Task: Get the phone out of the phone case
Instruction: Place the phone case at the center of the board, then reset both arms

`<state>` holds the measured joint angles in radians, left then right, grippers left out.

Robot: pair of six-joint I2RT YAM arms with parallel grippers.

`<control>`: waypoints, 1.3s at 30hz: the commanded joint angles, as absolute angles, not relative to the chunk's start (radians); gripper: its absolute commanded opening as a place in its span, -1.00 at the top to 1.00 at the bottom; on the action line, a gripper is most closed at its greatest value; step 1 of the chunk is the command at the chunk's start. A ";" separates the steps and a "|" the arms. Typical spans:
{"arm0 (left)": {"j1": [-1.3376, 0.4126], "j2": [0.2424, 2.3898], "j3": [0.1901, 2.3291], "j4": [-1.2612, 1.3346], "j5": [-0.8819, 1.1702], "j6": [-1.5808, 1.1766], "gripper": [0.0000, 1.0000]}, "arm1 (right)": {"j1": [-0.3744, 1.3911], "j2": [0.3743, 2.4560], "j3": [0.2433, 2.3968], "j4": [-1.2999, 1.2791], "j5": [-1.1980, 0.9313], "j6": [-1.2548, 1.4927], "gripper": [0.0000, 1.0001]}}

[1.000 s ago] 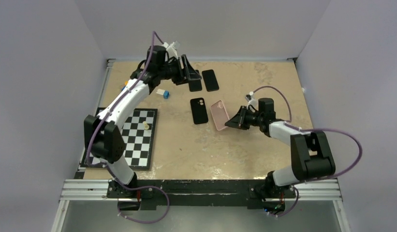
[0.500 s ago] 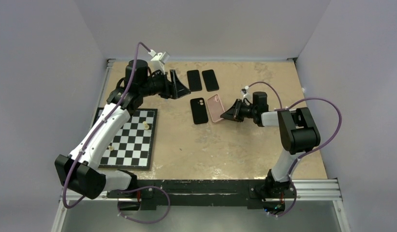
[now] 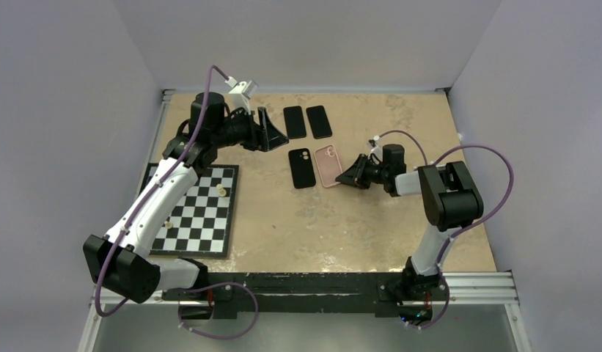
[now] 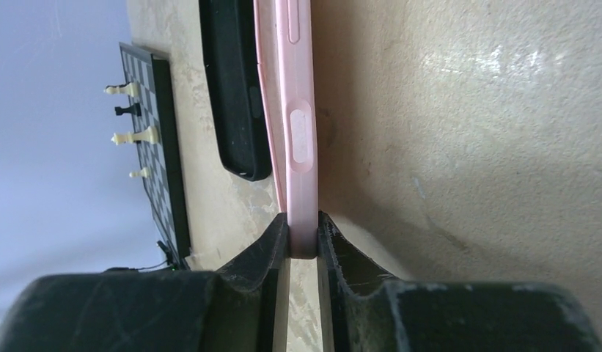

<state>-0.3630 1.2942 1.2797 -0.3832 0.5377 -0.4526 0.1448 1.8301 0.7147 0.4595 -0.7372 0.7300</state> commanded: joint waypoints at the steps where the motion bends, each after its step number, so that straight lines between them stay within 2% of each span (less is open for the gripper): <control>1: -0.364 1.273 1.276 -0.335 0.560 -0.453 -0.36 | 0.144 1.792 0.721 0.446 -0.657 0.692 0.59; 4: -0.364 1.280 1.272 -0.319 0.587 -0.462 -0.35 | 0.144 1.776 0.738 0.399 -0.640 0.653 0.43; 10: -0.364 1.289 1.275 -0.323 0.586 -0.453 -0.35 | 0.143 1.725 0.756 0.305 -0.603 0.585 -0.07; 16: -0.364 1.291 1.272 -0.321 0.585 -0.448 -0.35 | 0.148 1.627 0.790 0.130 -0.495 0.478 -0.35; 18: -0.364 1.297 1.272 -0.322 0.583 -0.446 -0.36 | 0.153 1.594 0.798 0.071 -0.453 0.444 -0.55; 25: -0.364 1.269 1.263 -0.329 0.533 -0.432 -0.35 | 0.196 1.396 0.776 -0.087 -0.246 0.373 -0.69; 32: -0.365 1.168 1.154 -0.201 0.438 -0.437 -0.36 | 0.248 0.980 0.589 -0.017 -0.149 0.389 -0.76; 35: -0.378 1.059 1.049 -0.067 0.359 -0.425 -0.36 | 0.258 0.717 0.491 0.013 -0.118 0.402 -0.79; 39: -0.449 0.878 0.817 0.235 0.208 -0.335 -0.42 | 0.259 0.456 0.396 0.006 -0.084 0.408 -0.82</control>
<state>-0.3866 1.0412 0.9779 -0.1104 0.3721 -0.4324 0.2543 0.6609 0.4656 -0.0261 -0.1616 0.4030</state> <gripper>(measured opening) 0.699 0.902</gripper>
